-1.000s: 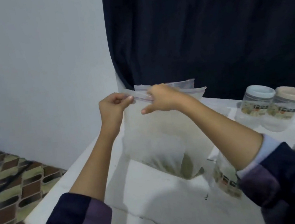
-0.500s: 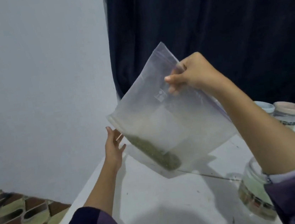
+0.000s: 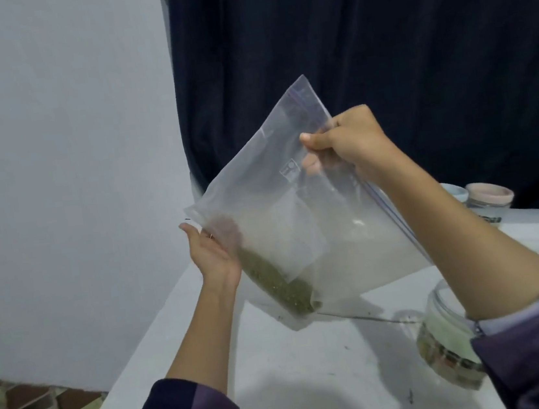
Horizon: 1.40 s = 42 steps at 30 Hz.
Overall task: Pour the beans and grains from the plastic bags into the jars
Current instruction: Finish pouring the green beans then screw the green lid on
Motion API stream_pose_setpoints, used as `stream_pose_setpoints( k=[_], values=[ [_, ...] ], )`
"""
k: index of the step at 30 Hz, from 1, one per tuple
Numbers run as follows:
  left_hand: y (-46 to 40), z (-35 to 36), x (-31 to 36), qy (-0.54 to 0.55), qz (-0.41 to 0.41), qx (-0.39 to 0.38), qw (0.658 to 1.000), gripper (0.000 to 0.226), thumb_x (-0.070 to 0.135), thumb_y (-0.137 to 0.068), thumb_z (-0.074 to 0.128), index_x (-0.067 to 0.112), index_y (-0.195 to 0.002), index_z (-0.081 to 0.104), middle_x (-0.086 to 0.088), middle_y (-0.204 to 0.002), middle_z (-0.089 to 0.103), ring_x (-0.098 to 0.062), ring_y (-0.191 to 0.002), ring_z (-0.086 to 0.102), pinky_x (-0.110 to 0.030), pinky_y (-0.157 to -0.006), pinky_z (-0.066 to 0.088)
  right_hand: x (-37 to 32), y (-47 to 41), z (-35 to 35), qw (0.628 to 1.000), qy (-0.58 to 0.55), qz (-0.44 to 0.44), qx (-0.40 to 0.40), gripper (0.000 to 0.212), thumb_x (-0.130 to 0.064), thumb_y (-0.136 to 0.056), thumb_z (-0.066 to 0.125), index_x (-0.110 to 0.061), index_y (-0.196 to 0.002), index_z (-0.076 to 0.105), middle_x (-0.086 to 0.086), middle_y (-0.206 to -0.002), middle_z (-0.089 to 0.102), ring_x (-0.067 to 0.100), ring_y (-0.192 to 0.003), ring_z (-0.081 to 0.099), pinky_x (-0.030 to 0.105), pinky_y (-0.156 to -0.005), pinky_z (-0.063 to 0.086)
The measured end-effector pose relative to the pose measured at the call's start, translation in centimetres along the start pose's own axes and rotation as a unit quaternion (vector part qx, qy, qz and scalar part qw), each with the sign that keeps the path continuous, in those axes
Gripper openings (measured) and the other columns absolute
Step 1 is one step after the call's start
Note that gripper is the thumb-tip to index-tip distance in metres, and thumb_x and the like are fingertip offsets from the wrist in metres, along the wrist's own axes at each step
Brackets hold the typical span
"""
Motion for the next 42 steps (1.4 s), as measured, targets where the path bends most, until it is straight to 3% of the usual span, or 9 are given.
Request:
stream_pose_setpoints(
  k=[3, 8, 12, 15, 20, 25, 29, 35, 42],
  values=[
    [0.5, 1.3, -0.6, 0.07, 0.034, -0.006, 0.997, 0.045, 0.045, -0.101, 0.029, 0.015, -0.104, 0.062, 0.0, -0.091, 0.067, -0.018, -0.089, 0.063, -0.027, -0.081, 0.047, -0.1, 0.2, -0.3, 1.0, -0.011, 0.013, 0.016, 0.03, -0.01, -0.082, 0.075, 0.016, -0.093, 0.065, 0.02, -0.071, 0.071, 0.033, -0.07, 0.072, 0.036, -0.074, 0.061],
    [0.8, 3.2, -0.9, 0.082, 0.053, -0.009, 0.995, 0.044, 0.007, -0.092, 0.028, 0.017, -0.06, 0.057, 0.006, -0.058, 0.058, -0.011, -0.061, 0.054, -0.018, -0.055, 0.042, 0.0, 0.4, -1.6, 0.998, -0.021, 0.034, 0.045, 0.023, -0.009, -0.082, 0.074, 0.01, -0.09, 0.065, 0.019, -0.072, 0.072, 0.033, -0.071, 0.072, 0.035, -0.072, 0.061],
    [0.1, 3.7, -0.5, -0.029, 0.069, -0.003, 0.997, 0.025, -0.002, -0.094, 0.043, 0.01, -0.074, 0.053, -0.003, -0.078, 0.058, -0.019, -0.08, 0.058, -0.027, -0.076, 0.051, -0.3, 0.6, -2.7, 0.999, -0.013, 0.023, 0.046, 0.019, -0.009, -0.084, 0.073, 0.008, -0.087, 0.066, 0.017, -0.07, 0.072, 0.027, -0.064, 0.072, 0.027, -0.063, 0.059],
    [-0.1, 3.5, 0.4, -0.079, 0.087, 0.037, 0.992, 0.022, 0.002, -0.092, 0.058, 0.007, -0.07, 0.056, -0.003, -0.078, 0.063, -0.017, -0.082, 0.062, -0.032, -0.089, 0.053, -0.8, 1.1, -4.1, 0.999, -0.027, 0.008, 0.026, 0.013, -0.006, -0.087, 0.069, 0.006, -0.084, 0.065, 0.018, -0.07, 0.071, 0.021, -0.055, 0.07, 0.019, -0.051, 0.052],
    [0.7, 5.9, 2.4, -0.067, 0.046, 0.023, 0.996, 0.011, -0.003, -0.083, 0.068, 0.004, -0.076, 0.062, 0.001, -0.062, 0.068, -0.008, -0.057, 0.065, -0.02, -0.061, 0.054, -0.7, 2.2, -7.5, 0.999, -0.034, 0.001, -0.015, 0.015, -0.006, -0.088, 0.065, 0.008, -0.093, 0.067, 0.017, -0.077, 0.073, 0.027, -0.071, 0.073, 0.025, -0.067, 0.057],
    [0.9, 9.7, 4.4, -0.03, -0.025, -0.047, 0.998, 0.021, 0.0, -0.08, 0.067, 0.005, -0.1, 0.064, -0.005, -0.088, 0.067, -0.017, -0.08, 0.067, -0.03, -0.082, 0.056, -0.7, 3.4, -10.1, 0.999, -0.019, -0.047, -0.012, 0.013, -0.008, -0.09, 0.064, 0.003, -0.092, 0.071, 0.012, -0.079, 0.074, 0.021, -0.071, 0.073, 0.023, -0.065, 0.058],
    [2.4, 12.8, 6.0, -0.083, 0.009, -0.069, 0.994, 0.007, 0.0, -0.078, 0.063, 0.008, -0.076, 0.063, -0.001, -0.073, 0.064, -0.016, -0.069, 0.064, -0.025, -0.067, 0.054, -0.6, 4.1, -12.0, 0.994, 0.005, -0.093, 0.05, 0.013, -0.012, -0.084, 0.072, 0.0, -0.088, 0.074, 0.011, -0.076, 0.07, 0.01, -0.062, 0.065, 0.02, -0.065, 0.056],
    [5.0, 15.5, 7.2, -0.142, 0.107, -0.063, 0.982, 0.004, 0.005, -0.083, 0.07, 0.006, -0.08, 0.067, -0.001, -0.078, 0.069, -0.011, -0.072, 0.068, -0.024, -0.069, 0.055, -0.8, 5.0, -13.8, 0.986, -0.045, -0.113, 0.112, 0.011, -0.012, -0.082, 0.074, -0.009, -0.072, 0.072, 0.002, -0.061, 0.069, 0.011, -0.054, 0.065, 0.022, -0.062, 0.058],
    [6.8, 16.9, 7.6, -0.156, 0.129, -0.064, 0.977, 0.005, 0.009, -0.083, 0.071, 0.009, -0.081, 0.066, 0.001, -0.076, 0.07, -0.012, -0.073, 0.068, -0.027, -0.072, 0.056, -0.4, 6.2, -15.6, 0.994, -0.08, -0.074, 0.026, 0.012, -0.013, -0.091, 0.062, -0.009, -0.085, 0.071, -0.001, -0.07, 0.073, 0.01, -0.065, 0.069, 0.021, -0.066, 0.058]
  ],
)
Point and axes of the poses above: each hand's wrist, its own y-axis away from the middle knuckle, its own z-axis out of the palm, x = y × z, the point moved 3 cm from there along -y, towards the middle knuckle
